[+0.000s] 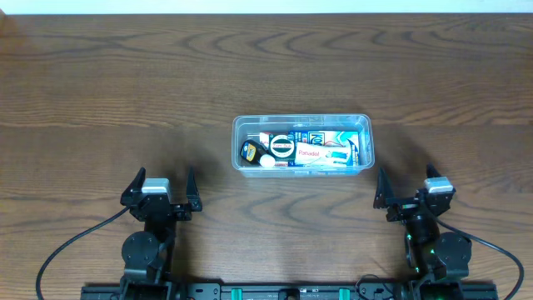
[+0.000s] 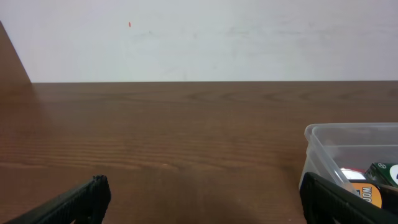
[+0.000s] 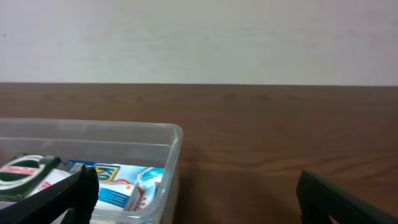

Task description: Pack container

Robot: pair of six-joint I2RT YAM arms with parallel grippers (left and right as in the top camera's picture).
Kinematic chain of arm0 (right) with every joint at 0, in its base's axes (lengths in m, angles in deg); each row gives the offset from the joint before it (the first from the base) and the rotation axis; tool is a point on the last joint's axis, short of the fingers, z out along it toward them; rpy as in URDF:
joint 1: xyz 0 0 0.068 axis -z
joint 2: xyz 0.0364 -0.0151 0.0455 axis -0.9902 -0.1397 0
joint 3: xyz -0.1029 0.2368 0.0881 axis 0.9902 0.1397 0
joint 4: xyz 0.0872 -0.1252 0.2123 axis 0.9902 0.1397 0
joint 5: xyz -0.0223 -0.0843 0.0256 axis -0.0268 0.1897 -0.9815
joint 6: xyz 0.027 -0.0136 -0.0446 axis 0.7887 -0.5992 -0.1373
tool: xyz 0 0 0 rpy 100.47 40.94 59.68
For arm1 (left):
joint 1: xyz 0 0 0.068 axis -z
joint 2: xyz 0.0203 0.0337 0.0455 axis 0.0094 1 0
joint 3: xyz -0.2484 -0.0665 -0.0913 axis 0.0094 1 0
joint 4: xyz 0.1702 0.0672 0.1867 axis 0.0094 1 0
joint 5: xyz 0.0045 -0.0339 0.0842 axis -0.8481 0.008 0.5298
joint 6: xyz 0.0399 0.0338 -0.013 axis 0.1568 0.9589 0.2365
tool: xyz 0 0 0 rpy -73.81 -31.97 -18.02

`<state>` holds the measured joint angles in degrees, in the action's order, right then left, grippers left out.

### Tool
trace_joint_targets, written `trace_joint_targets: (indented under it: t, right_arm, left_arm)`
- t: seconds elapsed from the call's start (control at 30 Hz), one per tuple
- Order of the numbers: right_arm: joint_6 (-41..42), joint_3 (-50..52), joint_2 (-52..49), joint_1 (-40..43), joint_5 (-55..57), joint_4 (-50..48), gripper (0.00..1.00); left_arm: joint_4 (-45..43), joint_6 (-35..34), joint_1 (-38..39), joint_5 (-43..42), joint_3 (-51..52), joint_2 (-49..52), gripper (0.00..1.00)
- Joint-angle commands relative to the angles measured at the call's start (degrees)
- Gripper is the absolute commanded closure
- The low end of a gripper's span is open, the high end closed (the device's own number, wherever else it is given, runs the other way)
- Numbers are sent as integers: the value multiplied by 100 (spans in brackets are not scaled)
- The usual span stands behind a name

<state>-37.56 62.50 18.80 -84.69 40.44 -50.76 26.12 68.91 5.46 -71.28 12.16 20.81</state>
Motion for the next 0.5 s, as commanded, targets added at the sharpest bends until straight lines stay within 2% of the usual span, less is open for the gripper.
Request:
trace_joint_targets:
  t: [0.0,0.1,0.47]
  right_arm:
    - [-584,24,42,90,72,24,1]
    - [-815,24,42,90,72,24,1]
    - [-807,24,42,90,55,17,1]
  left_arm:
    - [186,37,-37,90,138,-35,2]
    - [186,35,-37,90,138,-35,2]
    - [186,35,-37,90,138,-35,2]
